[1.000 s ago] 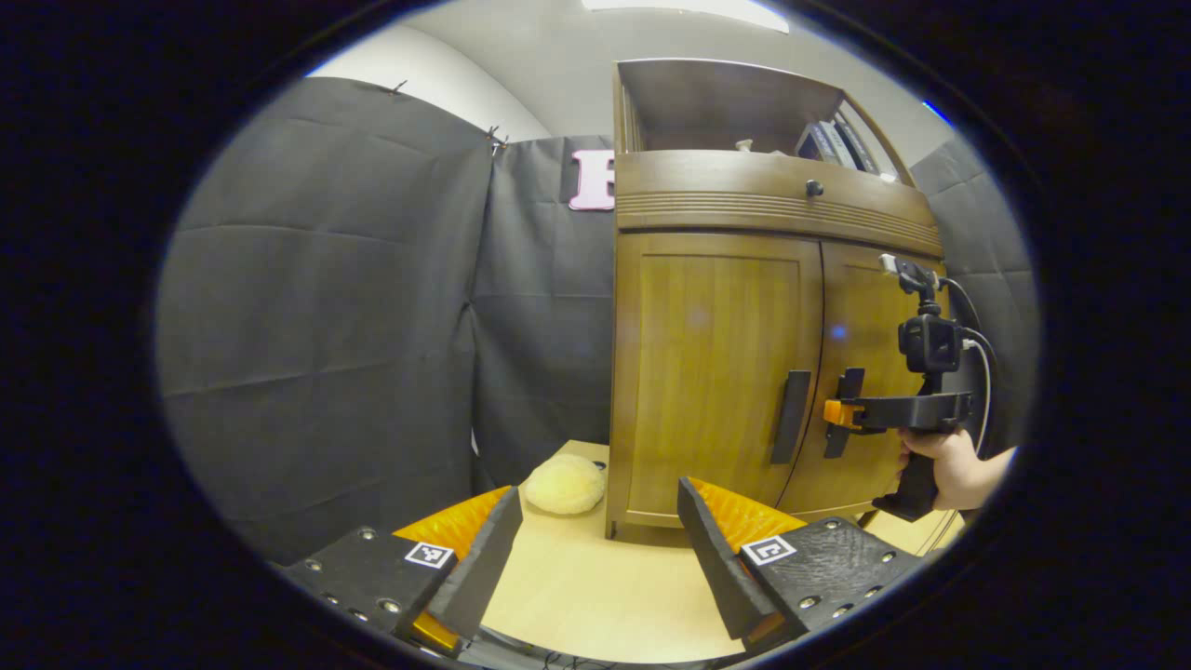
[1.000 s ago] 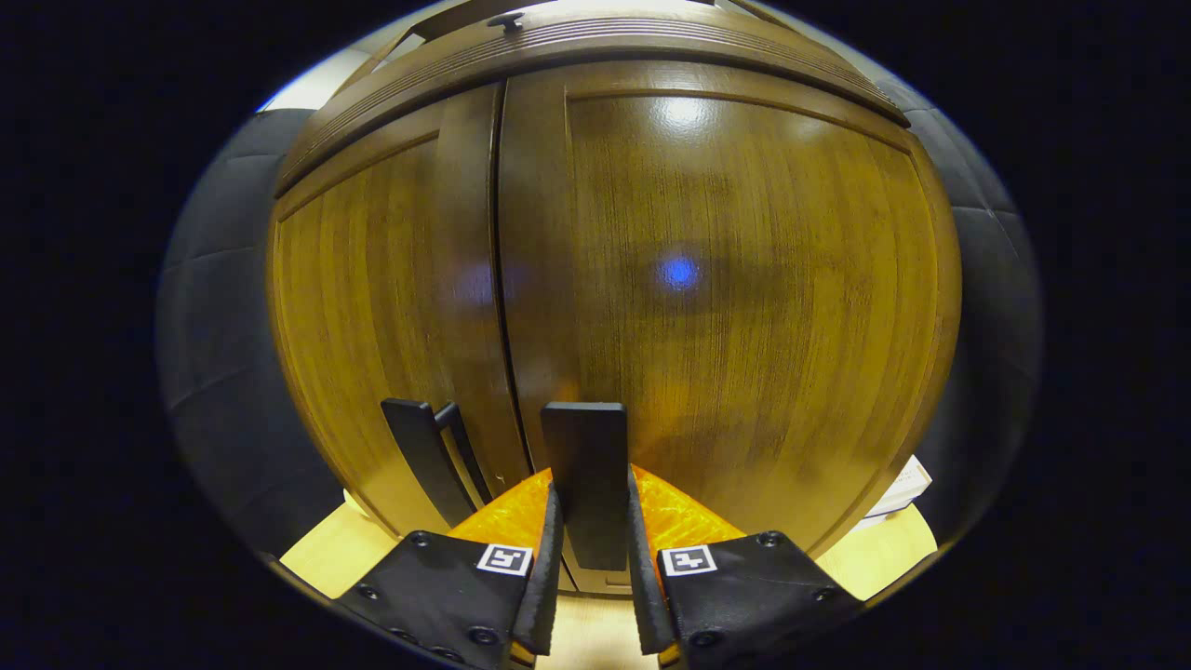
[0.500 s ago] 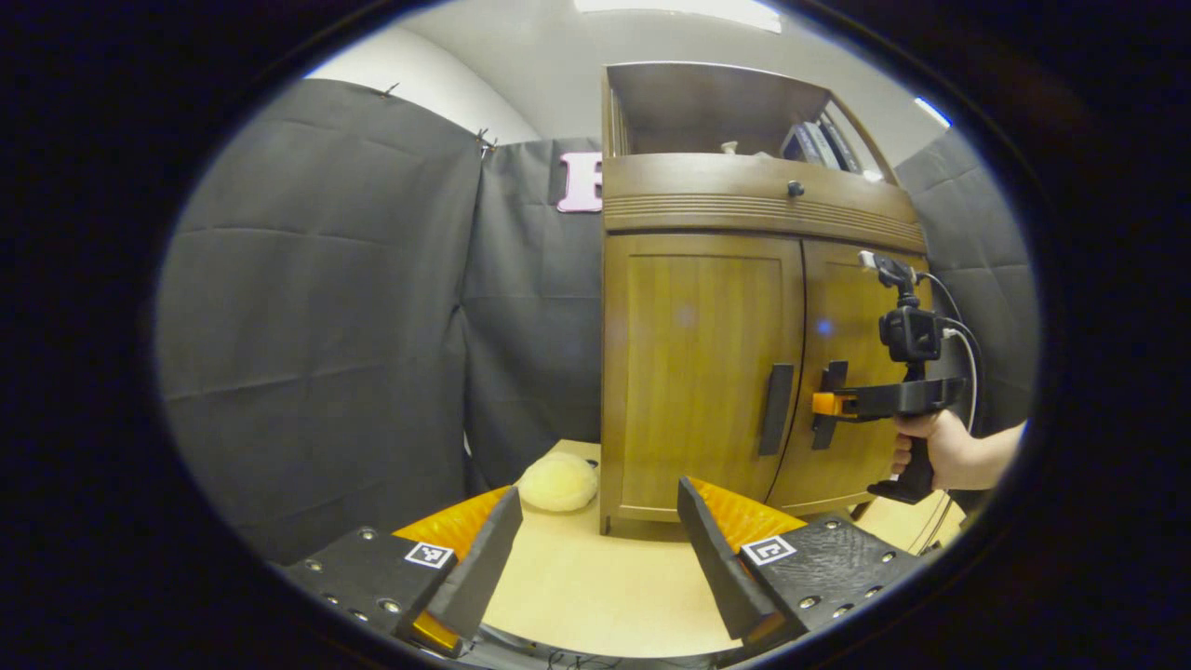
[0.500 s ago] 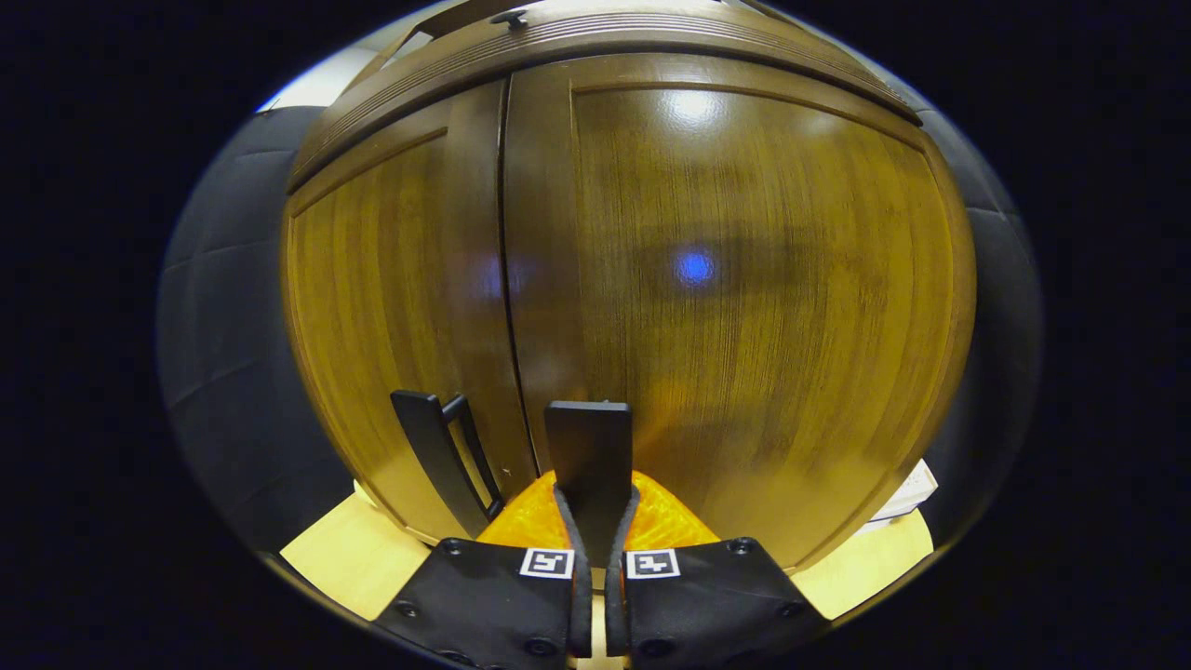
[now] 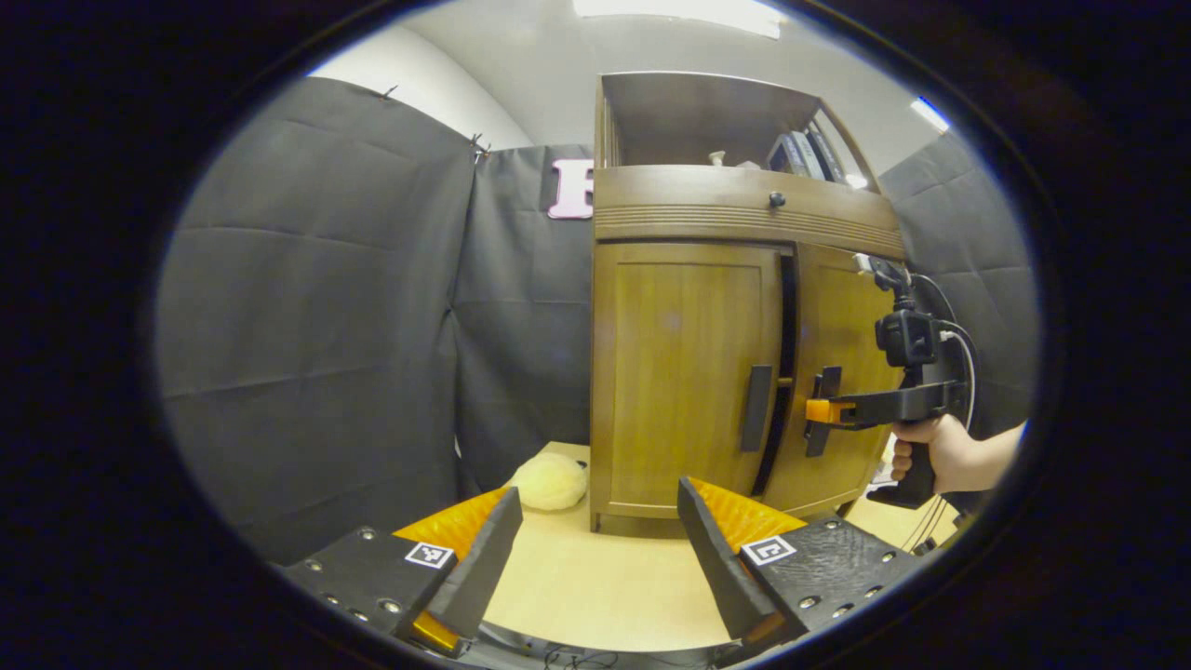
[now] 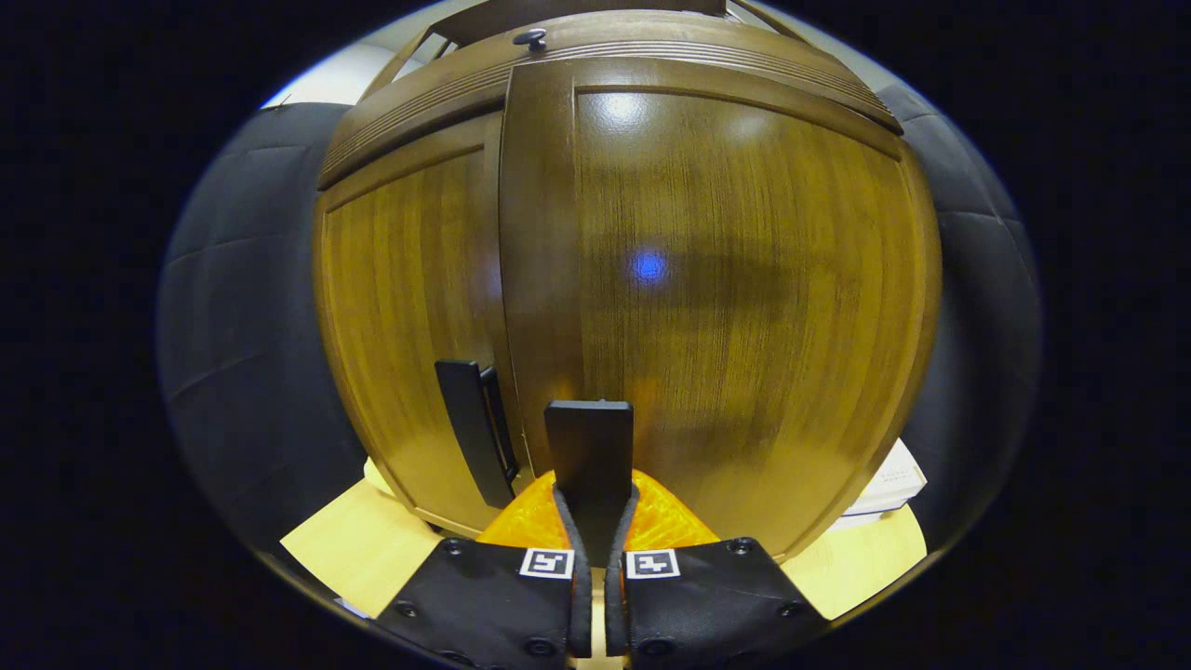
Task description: Open the right door of the double-door shoe cabinet with the right hand, and open the left door with the left hand.
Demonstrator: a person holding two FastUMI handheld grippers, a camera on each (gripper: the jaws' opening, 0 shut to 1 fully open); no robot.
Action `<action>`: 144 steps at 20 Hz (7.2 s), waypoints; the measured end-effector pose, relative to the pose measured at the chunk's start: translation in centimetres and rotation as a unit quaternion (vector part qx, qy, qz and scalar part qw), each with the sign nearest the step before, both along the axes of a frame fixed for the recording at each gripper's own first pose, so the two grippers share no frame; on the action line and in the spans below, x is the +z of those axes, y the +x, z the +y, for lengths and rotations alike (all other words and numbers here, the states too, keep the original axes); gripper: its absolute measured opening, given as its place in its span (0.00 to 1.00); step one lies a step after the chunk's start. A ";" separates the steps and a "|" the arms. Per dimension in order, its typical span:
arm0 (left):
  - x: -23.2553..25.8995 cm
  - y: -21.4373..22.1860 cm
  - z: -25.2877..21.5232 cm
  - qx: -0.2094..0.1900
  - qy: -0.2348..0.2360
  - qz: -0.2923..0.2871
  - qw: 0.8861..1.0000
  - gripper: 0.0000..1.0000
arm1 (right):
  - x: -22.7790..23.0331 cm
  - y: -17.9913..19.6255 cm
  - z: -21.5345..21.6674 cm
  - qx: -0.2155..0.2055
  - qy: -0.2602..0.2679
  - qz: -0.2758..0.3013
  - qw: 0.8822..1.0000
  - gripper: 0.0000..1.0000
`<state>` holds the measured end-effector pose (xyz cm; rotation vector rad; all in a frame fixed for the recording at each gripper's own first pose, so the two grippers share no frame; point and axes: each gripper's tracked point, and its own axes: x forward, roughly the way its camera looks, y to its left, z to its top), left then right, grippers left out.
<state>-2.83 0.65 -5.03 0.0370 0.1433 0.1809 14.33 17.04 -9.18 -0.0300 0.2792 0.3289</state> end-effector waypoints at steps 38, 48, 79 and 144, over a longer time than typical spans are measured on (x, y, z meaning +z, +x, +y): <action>-2.3 3.4 -10.7 -0.203 -0.009 0.011 0.979 0.94 | 0.3 -14.6 -19.3 -0.050 0.003 -0.028 0.998 0.10; -2.7 4.6 -12.8 -0.218 -0.004 0.018 0.976 0.95 | 0.4 -14.7 -23.2 -0.031 -0.011 -0.035 0.999 0.06; 0.0 18.2 -12.5 -0.195 0.028 -0.022 0.980 0.98 | 4.0 -23.8 -22.8 -0.115 0.056 -0.048 0.991 0.05; -1.6 8.0 8.9 -0.124 -0.029 -0.038 0.991 0.07 | 1.4 -18.5 -8.7 -0.005 -0.002 -0.050 0.999 0.96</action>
